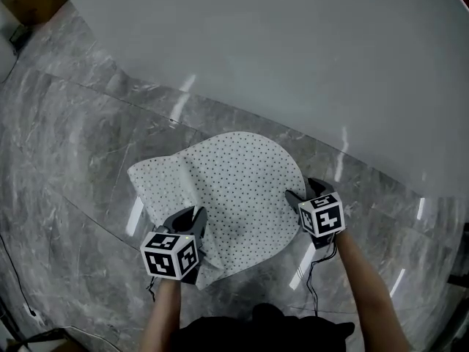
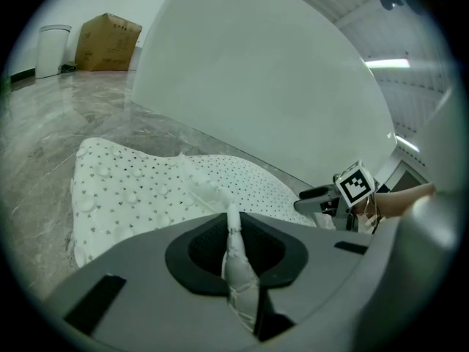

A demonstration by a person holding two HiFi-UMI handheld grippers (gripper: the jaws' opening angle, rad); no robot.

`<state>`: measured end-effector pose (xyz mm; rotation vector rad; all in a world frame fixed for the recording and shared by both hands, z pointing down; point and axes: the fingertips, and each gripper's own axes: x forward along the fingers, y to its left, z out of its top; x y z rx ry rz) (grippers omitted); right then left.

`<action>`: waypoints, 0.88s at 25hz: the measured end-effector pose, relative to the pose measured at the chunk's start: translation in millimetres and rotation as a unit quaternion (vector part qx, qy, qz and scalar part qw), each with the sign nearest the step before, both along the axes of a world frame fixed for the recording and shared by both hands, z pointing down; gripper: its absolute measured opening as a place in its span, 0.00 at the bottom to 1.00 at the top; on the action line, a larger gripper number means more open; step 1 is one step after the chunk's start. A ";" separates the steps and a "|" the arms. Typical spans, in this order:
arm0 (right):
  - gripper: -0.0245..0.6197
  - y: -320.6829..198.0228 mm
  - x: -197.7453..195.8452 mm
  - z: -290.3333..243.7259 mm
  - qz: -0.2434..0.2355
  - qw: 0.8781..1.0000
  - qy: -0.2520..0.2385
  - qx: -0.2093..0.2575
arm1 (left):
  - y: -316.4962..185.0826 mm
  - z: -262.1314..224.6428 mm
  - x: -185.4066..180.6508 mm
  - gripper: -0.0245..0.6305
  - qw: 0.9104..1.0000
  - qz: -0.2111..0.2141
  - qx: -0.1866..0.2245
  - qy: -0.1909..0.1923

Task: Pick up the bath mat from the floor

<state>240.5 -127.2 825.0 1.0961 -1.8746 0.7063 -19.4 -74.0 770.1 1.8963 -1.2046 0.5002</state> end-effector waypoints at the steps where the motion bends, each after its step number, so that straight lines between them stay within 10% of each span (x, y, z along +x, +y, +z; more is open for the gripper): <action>1: 0.49 0.1 -0.5 1.4 0.001 1.000 -0.002 -0.006 | 0.3 0.4 -0.4 0.11 1.000 -0.001 0.000 0.001; 22: 0.45 24.2 -39.0 -5.6 -0.043 0.992 -0.084 -0.087 | 7.8 -1.3 -18.0 0.11 1.000 -0.018 0.009 0.014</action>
